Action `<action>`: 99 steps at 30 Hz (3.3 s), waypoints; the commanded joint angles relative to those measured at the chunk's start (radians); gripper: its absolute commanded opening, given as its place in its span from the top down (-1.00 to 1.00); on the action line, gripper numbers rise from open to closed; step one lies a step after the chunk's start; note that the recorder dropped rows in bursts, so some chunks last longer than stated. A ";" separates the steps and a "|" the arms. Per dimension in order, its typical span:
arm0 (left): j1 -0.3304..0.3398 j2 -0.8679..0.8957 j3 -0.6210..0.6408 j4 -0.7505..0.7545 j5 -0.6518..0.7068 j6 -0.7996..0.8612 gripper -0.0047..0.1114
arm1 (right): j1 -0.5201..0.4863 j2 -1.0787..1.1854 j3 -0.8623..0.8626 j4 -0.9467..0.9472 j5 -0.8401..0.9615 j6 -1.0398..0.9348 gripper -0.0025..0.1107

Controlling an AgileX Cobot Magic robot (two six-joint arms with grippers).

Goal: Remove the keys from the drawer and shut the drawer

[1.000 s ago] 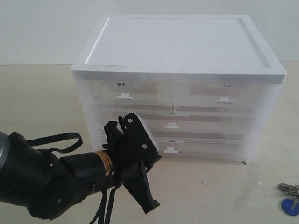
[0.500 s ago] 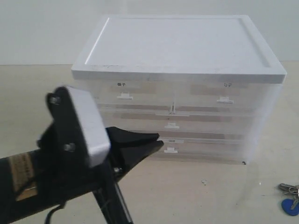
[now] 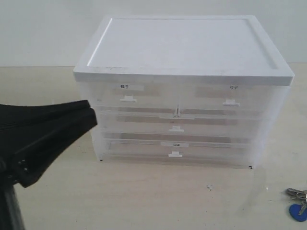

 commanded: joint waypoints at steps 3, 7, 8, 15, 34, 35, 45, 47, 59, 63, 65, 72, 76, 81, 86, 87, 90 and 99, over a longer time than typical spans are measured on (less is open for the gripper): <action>-0.007 -0.159 0.009 -0.004 0.166 -0.068 0.84 | -0.002 -0.002 -0.007 -0.003 -0.007 0.183 0.96; -0.007 -0.218 0.009 -0.004 0.255 -0.068 0.84 | -0.002 -0.002 -0.007 -0.003 0.012 0.296 0.96; -0.007 -0.226 0.009 -0.004 0.257 -0.068 0.84 | -0.002 -0.002 -0.007 -0.003 0.015 0.295 0.96; -0.007 -0.245 0.009 -0.004 0.255 -0.068 0.84 | -0.002 -0.002 -0.007 -0.003 0.015 0.301 0.96; 0.026 -0.272 0.125 0.023 0.246 -0.003 0.84 | -0.002 -0.002 -0.007 -0.003 0.015 0.301 0.96; 0.038 -0.279 0.136 0.023 0.246 -0.008 0.84 | -0.002 -0.002 -0.007 -0.003 0.019 0.301 0.96; 0.309 -0.460 0.234 0.021 0.246 -0.162 0.84 | -0.002 -0.002 -0.007 -0.003 0.019 0.301 0.96; 0.387 -0.506 0.248 0.021 0.246 -0.214 0.84 | -0.002 -0.002 -0.007 -0.003 0.019 0.301 0.96; 0.887 -0.650 0.278 0.021 0.317 -0.443 0.84 | -0.002 -0.002 -0.007 -0.003 0.019 0.301 0.96; 0.992 -0.694 0.278 0.021 0.370 -0.456 0.84 | -0.002 -0.002 -0.007 -0.003 0.019 0.301 0.96; 1.039 -0.723 0.278 0.021 0.396 -0.456 0.84 | -0.002 -0.002 -0.007 -0.003 0.019 0.301 0.96; 1.118 -0.822 0.278 0.021 0.515 -0.367 0.84 | -0.002 -0.002 -0.007 -0.003 0.019 0.301 0.96; 1.118 -0.822 0.278 0.021 0.550 -0.279 0.84 | -0.002 -0.002 -0.007 -0.003 0.019 0.301 0.96; 1.118 -0.822 0.278 0.021 0.578 -0.083 0.84 | -0.002 -0.002 -0.007 -0.003 0.019 0.301 0.96; 1.118 -0.822 0.278 0.023 0.768 0.024 0.84 | -0.002 -0.002 -0.007 -0.003 0.019 0.301 0.96; 1.118 -0.822 0.278 0.025 0.805 0.044 0.84 | -0.002 -0.002 -0.007 -0.003 0.019 0.301 0.96; 1.118 -0.822 0.278 0.020 0.810 -0.001 0.84 | -0.002 -0.002 -0.007 -0.003 0.019 0.301 0.96; 1.118 -0.822 0.278 0.020 0.810 -0.034 0.84 | -0.002 -0.002 -0.007 -0.003 0.019 0.299 0.96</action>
